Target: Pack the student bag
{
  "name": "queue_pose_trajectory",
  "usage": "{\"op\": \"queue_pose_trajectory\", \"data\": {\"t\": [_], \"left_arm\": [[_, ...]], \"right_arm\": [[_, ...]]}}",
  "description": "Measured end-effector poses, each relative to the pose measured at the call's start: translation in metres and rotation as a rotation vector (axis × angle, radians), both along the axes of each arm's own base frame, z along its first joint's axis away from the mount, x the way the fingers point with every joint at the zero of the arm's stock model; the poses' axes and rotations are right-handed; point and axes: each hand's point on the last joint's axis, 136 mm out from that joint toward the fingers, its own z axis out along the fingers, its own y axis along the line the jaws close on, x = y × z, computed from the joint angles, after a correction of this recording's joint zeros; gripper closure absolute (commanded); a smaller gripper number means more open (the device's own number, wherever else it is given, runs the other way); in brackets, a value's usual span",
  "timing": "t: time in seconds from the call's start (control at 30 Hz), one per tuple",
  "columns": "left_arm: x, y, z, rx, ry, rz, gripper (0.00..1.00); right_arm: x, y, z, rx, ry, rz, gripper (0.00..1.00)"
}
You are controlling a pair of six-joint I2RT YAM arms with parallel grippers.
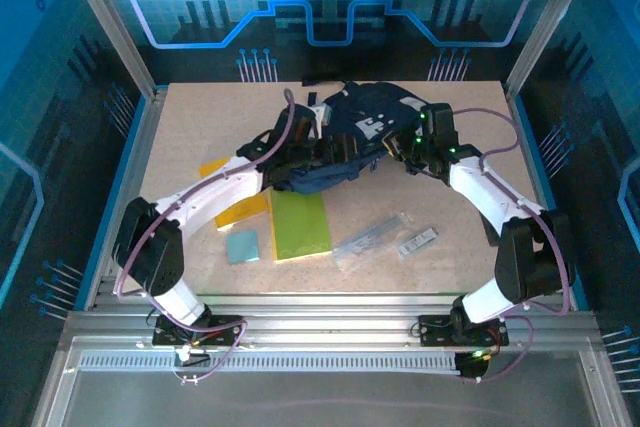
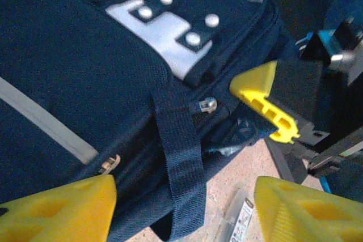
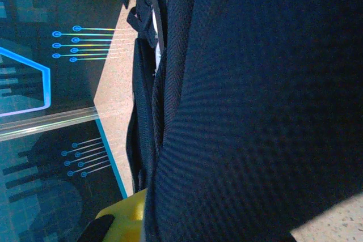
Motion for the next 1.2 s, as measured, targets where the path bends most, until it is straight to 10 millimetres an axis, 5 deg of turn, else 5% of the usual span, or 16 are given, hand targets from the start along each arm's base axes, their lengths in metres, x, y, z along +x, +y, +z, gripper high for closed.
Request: {"op": "queue_pose_trajectory", "data": {"t": [0.2,0.43,0.6,0.67,0.77,0.9,1.0,1.1,1.2], "left_arm": [[0.004,-0.028,-0.041,0.062,0.076,-0.021,0.54],[0.022,-0.035,-0.066,0.155,0.090,-0.018,0.74],[0.047,-0.045,-0.073,0.196,0.062,-0.049,0.73],[0.073,-0.048,-0.068,0.206,0.019,-0.036,0.73],[0.124,-0.024,-0.057,0.234,-0.069,0.047,0.77],[0.153,0.015,-0.044,0.273,-0.118,0.123,0.92],[0.139,0.022,-0.039,0.268,-0.117,0.115,0.91],[0.101,0.025,-0.039,0.252,-0.080,0.084,0.69],[0.064,0.031,-0.033,0.218,-0.043,0.073,0.60]], "right_arm": [[0.000,0.002,-0.002,0.007,0.001,-0.009,1.00],[-0.004,-0.004,-0.021,-0.009,0.038,-0.040,1.00],[-0.007,-0.015,-0.034,-0.010,0.028,-0.117,1.00],[-0.020,-0.017,-0.041,0.006,0.040,-0.153,1.00],[-0.044,-0.006,-0.047,0.036,0.071,-0.168,1.00],[-0.049,0.006,-0.047,0.054,0.075,-0.183,1.00],[-0.042,0.008,-0.043,0.066,0.055,-0.210,1.00],[-0.026,0.012,-0.041,0.079,0.052,-0.234,1.00],[-0.005,0.020,-0.042,0.118,0.045,-0.257,1.00]]}}
